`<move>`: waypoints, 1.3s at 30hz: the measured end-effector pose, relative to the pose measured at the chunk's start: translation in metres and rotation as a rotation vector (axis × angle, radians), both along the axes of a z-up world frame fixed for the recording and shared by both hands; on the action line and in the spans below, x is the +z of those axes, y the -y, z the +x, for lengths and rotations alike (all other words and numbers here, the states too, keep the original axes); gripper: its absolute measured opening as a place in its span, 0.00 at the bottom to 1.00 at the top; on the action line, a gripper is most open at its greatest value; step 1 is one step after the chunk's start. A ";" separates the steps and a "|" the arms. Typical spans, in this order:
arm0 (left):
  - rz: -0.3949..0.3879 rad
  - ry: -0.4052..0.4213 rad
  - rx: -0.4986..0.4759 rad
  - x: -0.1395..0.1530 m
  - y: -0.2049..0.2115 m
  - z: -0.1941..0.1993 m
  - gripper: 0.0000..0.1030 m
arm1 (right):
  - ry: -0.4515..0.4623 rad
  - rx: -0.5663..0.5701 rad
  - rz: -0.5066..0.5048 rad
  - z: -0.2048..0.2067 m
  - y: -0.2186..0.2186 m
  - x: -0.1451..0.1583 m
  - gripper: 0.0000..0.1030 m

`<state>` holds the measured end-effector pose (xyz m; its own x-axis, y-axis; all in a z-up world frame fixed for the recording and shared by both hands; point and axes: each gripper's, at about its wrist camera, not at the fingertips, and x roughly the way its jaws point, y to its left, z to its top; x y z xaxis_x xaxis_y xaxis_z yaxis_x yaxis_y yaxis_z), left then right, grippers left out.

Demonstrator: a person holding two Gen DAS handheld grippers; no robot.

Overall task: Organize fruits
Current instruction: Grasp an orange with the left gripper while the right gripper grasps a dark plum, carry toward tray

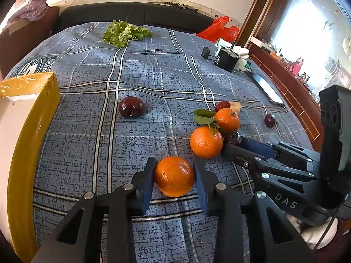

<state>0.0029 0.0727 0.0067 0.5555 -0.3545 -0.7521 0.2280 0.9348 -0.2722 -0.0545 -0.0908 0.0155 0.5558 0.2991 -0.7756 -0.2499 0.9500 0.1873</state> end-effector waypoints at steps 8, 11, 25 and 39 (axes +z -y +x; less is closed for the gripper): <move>-0.032 0.037 0.008 0.005 -0.004 -0.005 0.32 | 0.034 -0.035 0.016 -0.005 0.005 0.008 0.30; -0.027 0.052 0.023 0.007 -0.006 -0.007 0.32 | 0.065 -0.039 0.043 -0.009 0.007 0.018 0.31; 0.013 0.156 0.208 0.075 -0.069 -0.082 0.32 | 0.144 0.057 0.126 -0.032 -0.014 0.039 0.31; 0.065 0.107 0.539 0.074 -0.211 -0.119 0.33 | 0.126 0.352 0.148 -0.089 -0.159 0.087 0.32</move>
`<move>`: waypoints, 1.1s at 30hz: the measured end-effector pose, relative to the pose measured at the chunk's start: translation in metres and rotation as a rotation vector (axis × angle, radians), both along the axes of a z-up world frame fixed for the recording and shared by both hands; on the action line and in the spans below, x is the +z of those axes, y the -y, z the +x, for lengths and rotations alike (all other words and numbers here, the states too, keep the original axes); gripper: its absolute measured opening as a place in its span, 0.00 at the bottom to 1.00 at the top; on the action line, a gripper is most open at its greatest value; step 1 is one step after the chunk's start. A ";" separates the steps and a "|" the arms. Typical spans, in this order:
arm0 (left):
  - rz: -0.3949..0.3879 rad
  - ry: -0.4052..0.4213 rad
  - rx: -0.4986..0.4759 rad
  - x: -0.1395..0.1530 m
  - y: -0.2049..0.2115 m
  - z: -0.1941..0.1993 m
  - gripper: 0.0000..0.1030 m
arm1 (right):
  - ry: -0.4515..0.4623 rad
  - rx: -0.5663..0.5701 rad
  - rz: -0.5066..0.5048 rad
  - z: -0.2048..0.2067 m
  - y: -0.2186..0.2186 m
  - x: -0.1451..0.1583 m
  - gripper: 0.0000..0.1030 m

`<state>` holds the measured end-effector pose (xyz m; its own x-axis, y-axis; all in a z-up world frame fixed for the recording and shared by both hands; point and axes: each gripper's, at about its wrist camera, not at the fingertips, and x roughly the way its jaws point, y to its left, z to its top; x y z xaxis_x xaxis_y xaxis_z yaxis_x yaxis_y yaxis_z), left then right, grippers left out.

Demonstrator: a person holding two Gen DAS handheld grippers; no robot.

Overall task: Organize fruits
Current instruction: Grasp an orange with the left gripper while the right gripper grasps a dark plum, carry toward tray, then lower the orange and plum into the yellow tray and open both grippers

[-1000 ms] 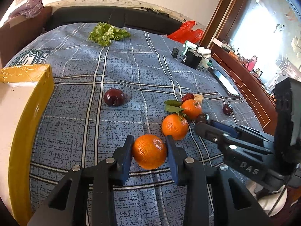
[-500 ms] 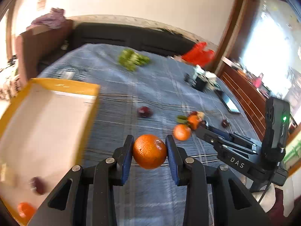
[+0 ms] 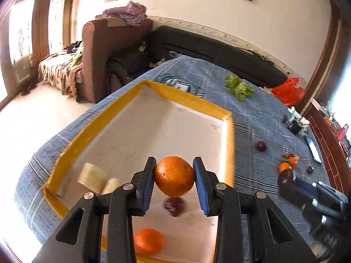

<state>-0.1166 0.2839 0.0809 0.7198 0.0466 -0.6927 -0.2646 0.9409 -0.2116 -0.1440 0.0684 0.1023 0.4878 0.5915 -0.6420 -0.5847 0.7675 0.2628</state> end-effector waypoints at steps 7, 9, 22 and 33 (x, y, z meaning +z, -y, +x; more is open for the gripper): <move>-0.058 -0.052 0.050 -0.021 -0.047 0.005 0.33 | -0.053 0.125 -0.084 -0.003 -0.082 -0.020 0.32; -0.067 -0.062 0.052 -0.025 -0.053 0.006 0.33 | -0.070 0.135 -0.117 0.001 -0.094 -0.031 0.32; -0.147 -0.012 0.108 -0.022 -0.068 -0.007 0.57 | -0.122 0.140 -0.221 0.007 -0.117 -0.064 0.34; -0.165 0.102 0.112 0.026 -0.050 -0.039 0.75 | -0.091 0.078 -0.130 -0.008 -0.087 -0.038 0.46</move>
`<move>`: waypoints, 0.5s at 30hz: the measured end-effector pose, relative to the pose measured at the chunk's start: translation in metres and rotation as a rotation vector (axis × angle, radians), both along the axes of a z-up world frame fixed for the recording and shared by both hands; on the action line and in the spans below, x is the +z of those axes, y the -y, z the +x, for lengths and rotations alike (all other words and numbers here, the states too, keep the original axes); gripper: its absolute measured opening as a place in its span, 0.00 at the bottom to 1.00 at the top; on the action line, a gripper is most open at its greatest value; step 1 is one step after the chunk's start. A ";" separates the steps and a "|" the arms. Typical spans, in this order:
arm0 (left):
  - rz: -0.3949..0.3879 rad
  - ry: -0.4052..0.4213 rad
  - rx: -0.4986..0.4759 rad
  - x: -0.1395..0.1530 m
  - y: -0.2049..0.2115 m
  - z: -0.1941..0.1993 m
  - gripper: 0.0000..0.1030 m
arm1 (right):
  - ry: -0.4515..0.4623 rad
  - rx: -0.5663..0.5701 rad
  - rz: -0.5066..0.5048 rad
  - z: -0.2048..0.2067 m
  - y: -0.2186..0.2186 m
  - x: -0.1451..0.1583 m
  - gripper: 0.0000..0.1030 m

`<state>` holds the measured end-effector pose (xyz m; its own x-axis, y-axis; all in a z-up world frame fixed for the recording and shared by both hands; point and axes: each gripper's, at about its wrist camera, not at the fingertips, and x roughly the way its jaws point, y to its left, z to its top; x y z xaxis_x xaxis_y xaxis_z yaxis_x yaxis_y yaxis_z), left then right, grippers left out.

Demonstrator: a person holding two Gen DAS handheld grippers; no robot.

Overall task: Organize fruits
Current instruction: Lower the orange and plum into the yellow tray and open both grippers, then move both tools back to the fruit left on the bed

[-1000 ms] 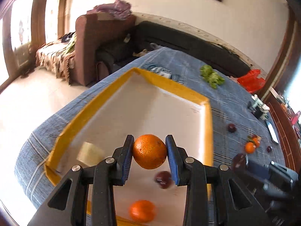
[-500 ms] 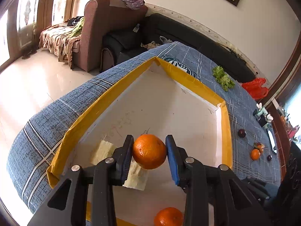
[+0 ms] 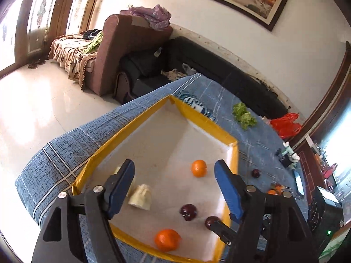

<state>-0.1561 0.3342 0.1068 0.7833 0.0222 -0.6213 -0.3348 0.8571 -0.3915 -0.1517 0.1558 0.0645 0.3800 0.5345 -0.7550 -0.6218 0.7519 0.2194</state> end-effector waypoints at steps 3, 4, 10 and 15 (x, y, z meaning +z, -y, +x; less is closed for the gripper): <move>0.007 0.005 -0.007 0.010 0.013 -0.004 0.82 | 0.014 -0.040 0.019 -0.005 0.018 0.010 0.47; 0.010 0.003 -0.013 0.013 0.019 -0.004 0.84 | 0.017 -0.054 0.025 -0.006 0.025 0.013 0.47; 0.021 -0.001 -0.091 0.026 0.060 -0.007 0.86 | 0.021 -0.152 0.070 -0.012 0.068 0.023 0.49; 0.044 0.044 -0.157 0.043 0.094 -0.014 0.86 | 0.005 -0.221 0.101 -0.016 0.107 0.022 0.49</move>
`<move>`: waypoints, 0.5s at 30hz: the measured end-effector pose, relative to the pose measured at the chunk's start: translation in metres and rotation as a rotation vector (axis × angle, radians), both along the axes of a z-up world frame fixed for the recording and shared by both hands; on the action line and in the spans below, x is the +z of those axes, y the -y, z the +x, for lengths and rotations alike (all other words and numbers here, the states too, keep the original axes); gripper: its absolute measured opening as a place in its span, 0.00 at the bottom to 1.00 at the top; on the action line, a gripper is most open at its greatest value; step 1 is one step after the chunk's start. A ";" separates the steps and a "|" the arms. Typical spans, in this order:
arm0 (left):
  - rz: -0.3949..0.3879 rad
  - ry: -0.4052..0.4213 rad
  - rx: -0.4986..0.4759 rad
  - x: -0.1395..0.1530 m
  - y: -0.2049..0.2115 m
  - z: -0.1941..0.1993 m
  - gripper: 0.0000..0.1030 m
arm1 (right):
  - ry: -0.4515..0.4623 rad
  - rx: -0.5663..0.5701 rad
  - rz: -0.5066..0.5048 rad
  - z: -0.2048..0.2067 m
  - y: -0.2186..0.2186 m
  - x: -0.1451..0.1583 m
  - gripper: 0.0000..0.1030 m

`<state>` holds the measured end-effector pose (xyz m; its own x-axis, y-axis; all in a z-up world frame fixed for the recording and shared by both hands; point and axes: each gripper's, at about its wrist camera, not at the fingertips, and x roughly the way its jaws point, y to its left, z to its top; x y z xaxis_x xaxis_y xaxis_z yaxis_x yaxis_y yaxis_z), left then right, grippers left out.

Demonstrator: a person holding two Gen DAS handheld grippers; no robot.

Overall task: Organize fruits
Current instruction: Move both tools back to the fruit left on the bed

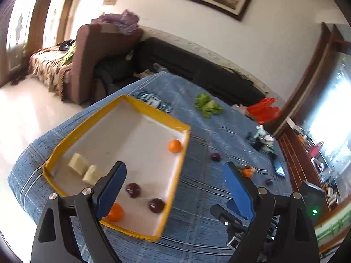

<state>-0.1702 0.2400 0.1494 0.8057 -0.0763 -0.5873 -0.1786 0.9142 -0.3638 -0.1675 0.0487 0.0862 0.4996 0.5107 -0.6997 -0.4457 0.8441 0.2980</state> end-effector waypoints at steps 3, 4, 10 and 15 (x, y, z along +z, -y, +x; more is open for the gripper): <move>0.011 0.013 -0.030 0.008 0.018 -0.001 0.86 | 0.003 -0.038 0.006 -0.002 0.023 -0.001 0.50; 0.014 0.016 -0.040 0.009 0.023 -0.001 0.86 | 0.003 -0.053 0.007 -0.002 0.031 -0.002 0.52; 0.030 0.016 -0.073 0.011 0.042 0.001 0.86 | 0.003 -0.173 -0.032 0.000 0.096 -0.011 0.53; 0.010 -0.008 -0.062 0.000 0.038 0.010 0.86 | 0.016 -0.321 -0.073 0.011 0.164 -0.003 0.52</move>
<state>-0.1606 0.2017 0.1497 0.7952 -0.1197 -0.5944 -0.1245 0.9272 -0.3532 -0.1565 -0.1151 0.0829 0.6378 0.2744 -0.7197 -0.1577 0.9611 0.2267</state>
